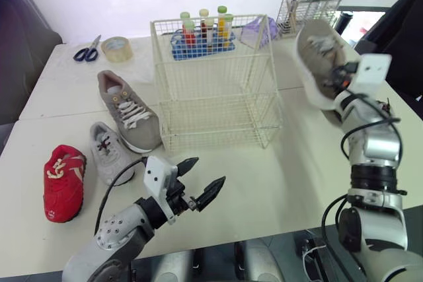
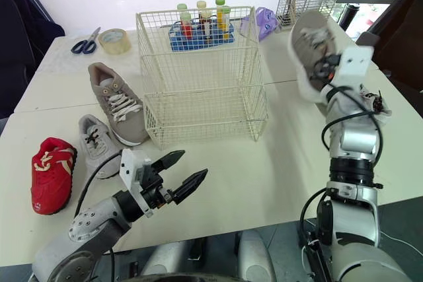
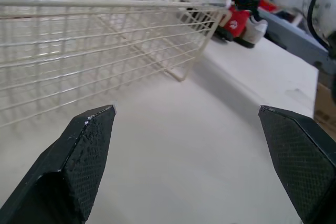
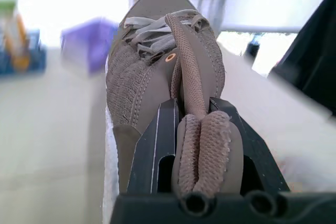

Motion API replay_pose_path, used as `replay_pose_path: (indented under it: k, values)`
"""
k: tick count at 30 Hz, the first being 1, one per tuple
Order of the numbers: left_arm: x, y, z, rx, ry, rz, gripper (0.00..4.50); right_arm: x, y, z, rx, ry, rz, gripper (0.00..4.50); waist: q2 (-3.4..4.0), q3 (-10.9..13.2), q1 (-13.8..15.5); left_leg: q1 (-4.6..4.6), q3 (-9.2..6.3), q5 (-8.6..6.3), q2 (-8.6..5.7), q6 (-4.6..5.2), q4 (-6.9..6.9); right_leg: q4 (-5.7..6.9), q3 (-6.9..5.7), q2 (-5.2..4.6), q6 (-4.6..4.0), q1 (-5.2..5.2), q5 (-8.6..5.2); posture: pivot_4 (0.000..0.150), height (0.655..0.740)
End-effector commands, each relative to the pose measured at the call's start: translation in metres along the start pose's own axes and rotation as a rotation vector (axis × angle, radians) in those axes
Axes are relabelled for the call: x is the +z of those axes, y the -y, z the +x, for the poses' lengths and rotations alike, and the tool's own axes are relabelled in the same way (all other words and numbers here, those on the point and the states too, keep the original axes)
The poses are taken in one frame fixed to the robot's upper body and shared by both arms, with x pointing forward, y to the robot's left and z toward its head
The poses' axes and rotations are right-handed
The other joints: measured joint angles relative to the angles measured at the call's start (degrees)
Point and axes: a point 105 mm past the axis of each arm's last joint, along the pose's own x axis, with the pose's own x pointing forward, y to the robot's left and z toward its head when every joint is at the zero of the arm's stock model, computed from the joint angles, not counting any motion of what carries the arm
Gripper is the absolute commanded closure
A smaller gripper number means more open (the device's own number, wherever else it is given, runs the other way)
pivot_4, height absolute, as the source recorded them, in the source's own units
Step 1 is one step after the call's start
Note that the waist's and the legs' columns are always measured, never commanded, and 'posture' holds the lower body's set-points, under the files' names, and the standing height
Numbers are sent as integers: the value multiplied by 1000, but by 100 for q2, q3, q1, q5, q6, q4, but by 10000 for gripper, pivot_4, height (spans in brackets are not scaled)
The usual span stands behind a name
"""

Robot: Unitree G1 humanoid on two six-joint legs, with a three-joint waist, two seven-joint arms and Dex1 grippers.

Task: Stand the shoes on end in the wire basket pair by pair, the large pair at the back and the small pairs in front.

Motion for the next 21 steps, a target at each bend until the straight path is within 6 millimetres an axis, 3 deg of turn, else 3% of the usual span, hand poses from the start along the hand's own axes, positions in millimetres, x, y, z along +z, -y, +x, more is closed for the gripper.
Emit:
replay_pose_path:
  k: [1, 4, 7, 9, 11, 13, 14, 17, 19, 21]
  values:
    - [5, 2, -2, -31, 12, -11, 0, 69, 0, 0, -1, 236, 6, 41887, 0, 0, -3, 2, 0, 0, 3, -1, -1, 1, 0, 3, 0, 0, 0, 1500, 7400]
    - [6, 1, -6, -34, 8, -33, 0, 112, -3, 2, 55, 366, -19, 41887, 7, 5, 4, 1, 1, 0, 1, 0, 5, 0, 0, 1, -5, 2, -2, 1500, 7400]
    - [10, -1, -18, -27, 2, -50, 0, 169, -25, -3, 305, 539, -91, 41887, 17, 14, 10, -1, 4, 0, -2, 2, 11, -4, 0, -4, -17, 5, -8, 1500, 7400]
    - [13, -5, -26, -6, -1, -56, 0, 200, -27, -6, 390, 626, -123, 41887, 21, 18, 2, -2, 5, -1, -4, 4, 10, -5, 1, -5, -17, 5, -9, 1500, 7400]
    - [17, -10, -36, 23, -8, -60, 0, 244, -29, -14, 471, 738, -132, 41887, 27, 27, -19, -2, 5, -2, -1, 5, 7, -4, 0, -4, -17, 2, -9, 1500, 7400]
    - [21, -13, -44, 48, -10, -67, 0, 271, -40, -25, 597, 816, -125, 41887, 26, 28, -12, -1, 4, -2, 1, 4, -2, -6, 0, -3, -18, -1, -9, 1500, 7400]
    - [23, -14, -47, 58, -10, -71, 0, 280, -47, -31, 666, 843, -118, 41887, 26, 29, -10, -1, 3, -2, 1, 3, -3, -6, -2, -4, -19, -1, -10, 1500, 7400]
    - [34, -10, -60, 66, 11, -138, 0, 290, -95, -73, 1153, 860, -111, 41887, 22, 27, -28, 0, 3, -9, 3, 8, -6, -10, -1, -7, -19, 0, -10, 1500, 7400]
    - [39, -7, -70, 70, 10, -184, 0, 271, -117, -102, 1471, 784, -159, 41887, 17, 25, -88, 0, 3, -13, 4, 13, -5, -10, 0, -9, -19, 2, -10, 1500, 7400]
    - [42, -6, -80, 84, -1, -222, 0, 249, -126, -118, 1679, 673, -225, 41887, 16, 24, -109, 2, 1, -14, 3, 13, -3, -7, 1, -10, -20, 3, -10, 1500, 7400]
